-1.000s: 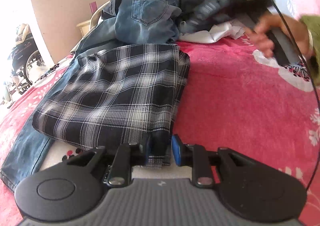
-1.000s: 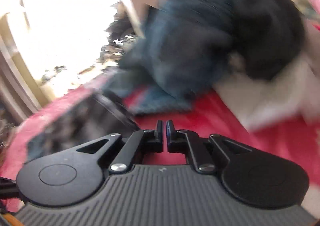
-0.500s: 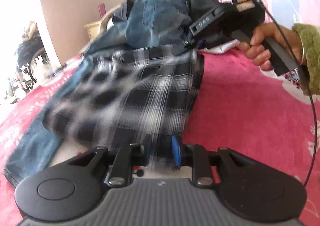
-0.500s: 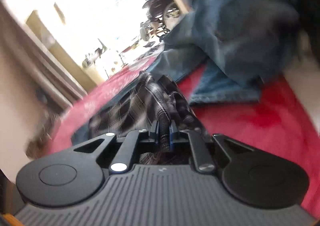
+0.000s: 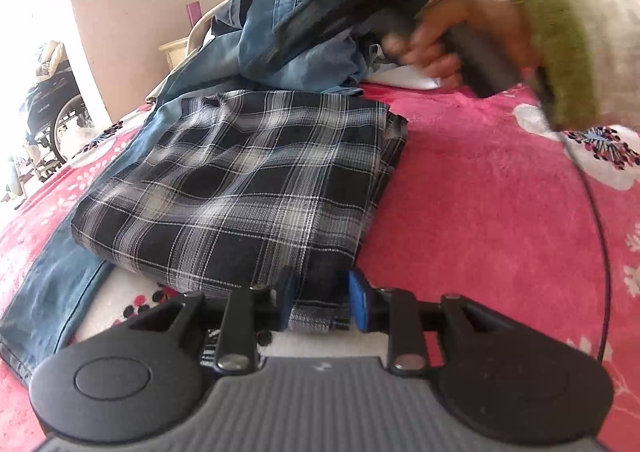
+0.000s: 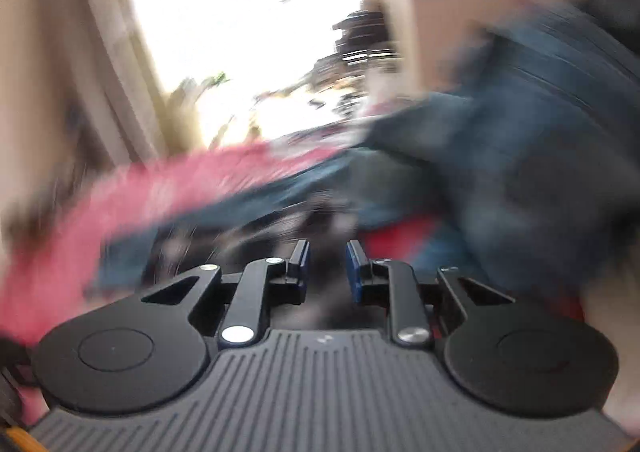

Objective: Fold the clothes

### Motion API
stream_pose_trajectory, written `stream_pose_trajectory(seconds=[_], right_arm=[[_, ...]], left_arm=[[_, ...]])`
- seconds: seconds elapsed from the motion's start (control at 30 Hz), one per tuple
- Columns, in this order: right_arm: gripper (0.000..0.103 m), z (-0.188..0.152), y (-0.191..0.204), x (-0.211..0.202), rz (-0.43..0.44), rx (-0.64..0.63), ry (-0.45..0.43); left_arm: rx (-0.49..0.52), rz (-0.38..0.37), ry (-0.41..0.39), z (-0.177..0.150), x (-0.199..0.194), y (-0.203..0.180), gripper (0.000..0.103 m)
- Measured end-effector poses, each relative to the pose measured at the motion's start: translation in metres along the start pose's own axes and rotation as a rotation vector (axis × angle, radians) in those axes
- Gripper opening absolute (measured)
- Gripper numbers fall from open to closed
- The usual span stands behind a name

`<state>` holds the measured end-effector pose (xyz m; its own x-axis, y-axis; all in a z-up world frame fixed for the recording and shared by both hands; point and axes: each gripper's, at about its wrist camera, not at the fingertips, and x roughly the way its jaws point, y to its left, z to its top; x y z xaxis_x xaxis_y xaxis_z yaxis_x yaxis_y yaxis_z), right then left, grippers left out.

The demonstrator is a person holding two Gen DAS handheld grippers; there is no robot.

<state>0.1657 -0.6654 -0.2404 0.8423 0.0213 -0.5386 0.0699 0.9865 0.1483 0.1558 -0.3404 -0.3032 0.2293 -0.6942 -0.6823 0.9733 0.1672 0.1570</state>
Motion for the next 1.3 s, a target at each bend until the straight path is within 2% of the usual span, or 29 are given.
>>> stream_pose_trajectory(seconds=[0.07, 0.13, 0.17, 0.23, 0.27, 0.37, 0.5, 0.57, 0.63, 0.67, 0.73, 0.8, 0.87, 0.9, 0.93, 1.0, 1.03, 1.07, 1.13, 1.17, 1.27, 1.3], right_arm=[[0.016, -0.010, -0.007, 0.034, -0.051, -0.023, 0.104], [0.015, -0.024, -0.034, 0.036, -0.057, 0.134, 0.118], [0.015, -0.024, -0.039, 0.031, -0.083, 0.173, 0.117], [0.017, -0.012, -0.029, 0.021, -0.149, 0.100, 0.104], [0.017, -0.004, -0.023, 0.020, -0.140, 0.080, 0.096], [0.016, 0.028, -0.005, 0.032, -0.030, 0.057, 0.051], [0.016, 0.037, -0.026, 0.110, -0.072, 0.083, 0.163], [0.007, 0.040, -0.046, 0.113, -0.105, 0.180, 0.145], [0.011, 0.043, -0.068, 0.111, -0.138, 0.286, 0.117], [0.012, 0.047, -0.064, 0.101, -0.130, 0.283, 0.089], [0.012, 0.055, -0.048, 0.082, -0.061, 0.269, 0.061], [0.012, 0.061, -0.031, 0.092, 0.040, 0.232, 0.112], [0.012, 0.062, -0.020, 0.127, 0.085, 0.207, 0.202], [0.007, 0.061, -0.021, 0.148, 0.061, 0.198, 0.238], [0.000, 0.063, -0.024, 0.160, 0.038, 0.220, 0.231], [0.002, 0.072, -0.029, 0.169, -0.027, 0.278, 0.186], [0.008, 0.080, -0.022, 0.162, -0.086, 0.253, 0.152], [0.008, 0.084, -0.010, 0.151, -0.103, 0.196, 0.121], [0.008, 0.088, 0.015, 0.133, 0.024, 0.146, 0.127], [0.008, 0.090, 0.028, 0.128, 0.116, 0.130, 0.161], [0.011, 0.081, 0.075, 0.151, 0.347, 0.047, 0.346], [0.012, 0.074, 0.088, 0.164, 0.350, 0.011, 0.386]], left_arm=[[0.004, -0.003, 0.000, -0.001, 0.000, 0.001, 0.029], [-0.017, -0.006, 0.002, -0.001, -0.001, 0.002, 0.029], [-0.029, -0.006, 0.002, 0.000, 0.000, 0.003, 0.029], [-0.037, -0.002, -0.002, -0.001, 0.001, 0.002, 0.029], [-0.040, -0.001, -0.004, -0.001, 0.001, 0.002, 0.030], [-0.047, -0.002, -0.009, -0.002, 0.001, 0.000, 0.031], [-0.049, -0.001, -0.007, -0.001, 0.002, -0.002, 0.033], [-0.060, -0.005, -0.004, 0.000, 0.002, -0.001, 0.033], [-0.075, -0.009, -0.004, -0.001, 0.001, 0.001, 0.033], [-0.077, -0.008, -0.004, -0.002, 0.000, 0.001, 0.033], [-0.078, -0.006, -0.006, -0.002, -0.001, -0.001, 0.033], [-0.080, -0.005, -0.006, -0.002, 0.000, -0.002, 0.033], [-0.079, -0.005, -0.006, -0.002, 0.000, -0.003, 0.033], [-0.071, -0.005, -0.006, -0.001, 0.000, -0.003, 0.033], [-0.061, -0.004, -0.005, -0.001, 0.001, -0.004, 0.033], [-0.050, -0.004, -0.003, -0.002, 0.000, -0.005, 0.033], [-0.051, -0.004, -0.003, -0.003, 0.000, -0.006, 0.033], [-0.049, -0.004, -0.003, -0.003, -0.001, -0.007, 0.033], [-0.047, -0.001, -0.006, -0.003, -0.001, -0.008, 0.033], [-0.047, 0.001, -0.006, -0.003, -0.001, -0.008, 0.033], [-0.047, 0.008, -0.005, -0.002, 0.000, -0.010, 0.033], [-0.045, 0.012, -0.005, -0.002, 0.000, -0.011, 0.034]])
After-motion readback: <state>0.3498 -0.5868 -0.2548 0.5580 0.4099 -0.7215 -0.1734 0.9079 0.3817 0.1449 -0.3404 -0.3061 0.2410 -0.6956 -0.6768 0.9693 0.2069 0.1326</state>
